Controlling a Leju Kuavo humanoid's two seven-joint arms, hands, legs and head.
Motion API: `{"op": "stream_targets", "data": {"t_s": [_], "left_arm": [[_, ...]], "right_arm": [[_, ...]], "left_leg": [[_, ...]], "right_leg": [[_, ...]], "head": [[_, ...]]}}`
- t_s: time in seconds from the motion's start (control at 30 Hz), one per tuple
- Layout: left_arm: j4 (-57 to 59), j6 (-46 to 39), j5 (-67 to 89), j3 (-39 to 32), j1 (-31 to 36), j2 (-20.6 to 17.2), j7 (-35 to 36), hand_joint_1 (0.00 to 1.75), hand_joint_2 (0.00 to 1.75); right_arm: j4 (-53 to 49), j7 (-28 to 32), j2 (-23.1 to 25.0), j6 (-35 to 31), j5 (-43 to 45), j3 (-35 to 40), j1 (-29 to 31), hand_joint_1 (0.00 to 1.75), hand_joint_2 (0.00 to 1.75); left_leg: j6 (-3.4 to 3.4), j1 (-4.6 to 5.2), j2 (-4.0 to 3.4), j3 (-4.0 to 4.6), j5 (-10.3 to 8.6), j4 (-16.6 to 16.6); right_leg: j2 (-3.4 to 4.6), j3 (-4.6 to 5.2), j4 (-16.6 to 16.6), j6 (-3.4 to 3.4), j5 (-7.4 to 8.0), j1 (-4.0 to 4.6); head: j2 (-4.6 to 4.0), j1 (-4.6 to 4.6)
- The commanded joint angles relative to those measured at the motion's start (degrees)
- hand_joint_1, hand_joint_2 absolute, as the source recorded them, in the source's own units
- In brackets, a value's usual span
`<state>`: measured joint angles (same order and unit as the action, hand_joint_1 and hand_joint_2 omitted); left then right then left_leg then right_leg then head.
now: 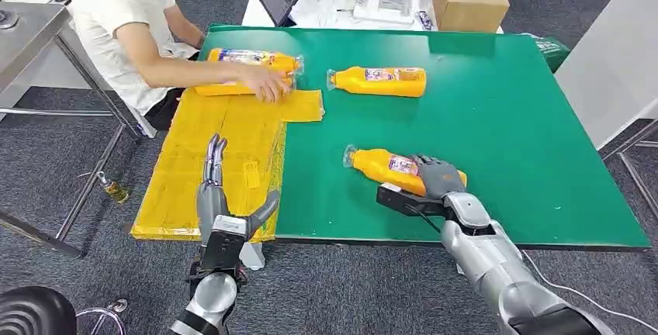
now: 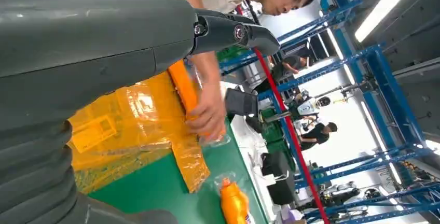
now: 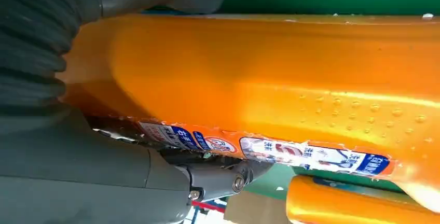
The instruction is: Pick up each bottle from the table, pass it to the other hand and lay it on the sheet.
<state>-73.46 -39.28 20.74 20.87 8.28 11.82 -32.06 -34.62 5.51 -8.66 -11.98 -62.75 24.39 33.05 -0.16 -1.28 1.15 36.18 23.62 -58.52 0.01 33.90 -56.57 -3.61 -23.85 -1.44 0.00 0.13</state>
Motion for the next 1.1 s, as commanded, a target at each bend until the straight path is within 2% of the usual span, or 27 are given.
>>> {"op": "stream_targets", "data": {"t_s": [0.03, 0.1, 0.2, 0.27, 0.4, 0.53, 0.63, 0.73, 0.83, 1.1], "left_arm": [[0.6, 0.2, 0.0, 1.1, 1.0, -1.6, 0.4, 0.00, 1.75], [0.7, 0.5, -0.1, 1.2, 1.1, -1.6, 0.4, 0.00, 1.75], [1.7, 2.9, -2.5, 1.8, 2.0, -1.5, -0.2, 0.00, 1.75], [2.0, 4.7, -5.2, 1.7, 2.3, -1.2, -0.3, 0.00, 1.75], [3.4, 13.9, -22.4, -1.1, 1.8, 1.7, 4.1, 0.00, 1.75], [6.1, 26.6, -42.1, 1.2, 2.3, 0.9, 11.0, 0.00, 1.75], [7.0, 29.4, -45.6, 4.7, 3.1, -0.5, 11.4, 0.00, 1.75], [6.8, 29.6, -46.5, 5.9, 3.5, -0.9, 11.4, 0.00, 1.75], [6.1, 29.9, -46.8, 7.0, 3.8, -1.4, 11.5, 0.00, 1.75], [5.7, 30.0, -45.8, 8.1, 4.7, -1.4, 10.3, 0.00, 1.75]], "right_arm": [[1.4, -0.1, -1.3, 1.3, 0.0, 2.8, -0.4, 1.75, 1.75], [0.2, 2.2, -1.3, 2.3, 2.7, 1.9, -1.0, 1.75, 1.75], [-2.5, 11.9, -1.8, 9.6, 14.4, -1.2, -3.3, 1.75, 1.75], [-4.4, 14.5, -1.9, 9.5, 18.5, -2.0, -4.8, 1.75, 1.75], [-14.9, 20.5, 0.6, 9.3, 29.4, -6.0, -10.6, 1.75, 1.75], [-24.7, 25.0, 4.9, 10.7, 37.5, -5.4, -13.1, 1.75, 1.75], [-27.4, 26.1, 7.0, 10.9, 40.0, -1.9, -13.2, 1.75, 1.75], [-26.8, 26.0, 7.5, 10.5, 40.6, 0.0, -13.2, 1.66, 1.75], [-24.4, 26.4, 8.5, 10.4, 41.4, 1.6, -12.6, 1.75, 1.75], [-20.6, 26.8, 9.8, 11.4, 41.4, 4.7, -11.9, 1.75, 1.75]], "left_leg": [[0.09, -0.01, -0.09, -0.24, 0.07, 0.1], [0.08, -0.03, -0.07, -0.18, 0.06, 0.1], [0.13, -0.03, -0.17, -0.32, 0.09, 0.1], [0.06, -0.05, 0.04, -0.17, 0.02, 0.1], [0.06, -0.07, -0.26, -0.42, 0.10, 0.2], [-0.01, -0.08, -0.45, -0.35, 0.12, 0.1], [0.00, -0.04, -0.58, -0.27, 0.14, 0.1], [0.00, -0.05, -0.65, -0.16, 0.13, 0.1], [0.01, -0.06, -0.60, -0.08, 0.11, 0.1], [0.01, -0.01, -0.58, 0.02, 0.11, 0.1]], "right_leg": [[-0.02, -0.24, 0.1, 0.21, -0.05, 0.06], [-0.03, -0.19, 0.1, 0.17, -0.04, 0.07], [0.01, -0.32, 0.2, 0.30, -0.05, 0.11], [-0.13, -0.22, 0.1, 0.17, -0.04, 0.09], [0.05, -0.33, 0.2, 0.24, 0.00, 0.12], [0.31, -0.13, 0.1, 0.29, 0.10, 0.13], [0.42, 0.02, 0.0, 0.31, 0.10, 0.08], [0.39, 0.10, 0.0, 0.30, 0.07, 0.10], [0.36, 0.13, 0.0, 0.26, 0.08, 0.10], [0.34, 0.20, 0.0, 0.32, 0.07, 0.07]], "head": [[0.00, 0.00], [0.00, 0.00], [0.00, 0.00], [0.00, -0.02], [0.00, 0.02], [0.00, 0.02], [0.00, -0.02], [0.00, -0.04], [0.00, 0.00], [0.00, 0.00]]}}
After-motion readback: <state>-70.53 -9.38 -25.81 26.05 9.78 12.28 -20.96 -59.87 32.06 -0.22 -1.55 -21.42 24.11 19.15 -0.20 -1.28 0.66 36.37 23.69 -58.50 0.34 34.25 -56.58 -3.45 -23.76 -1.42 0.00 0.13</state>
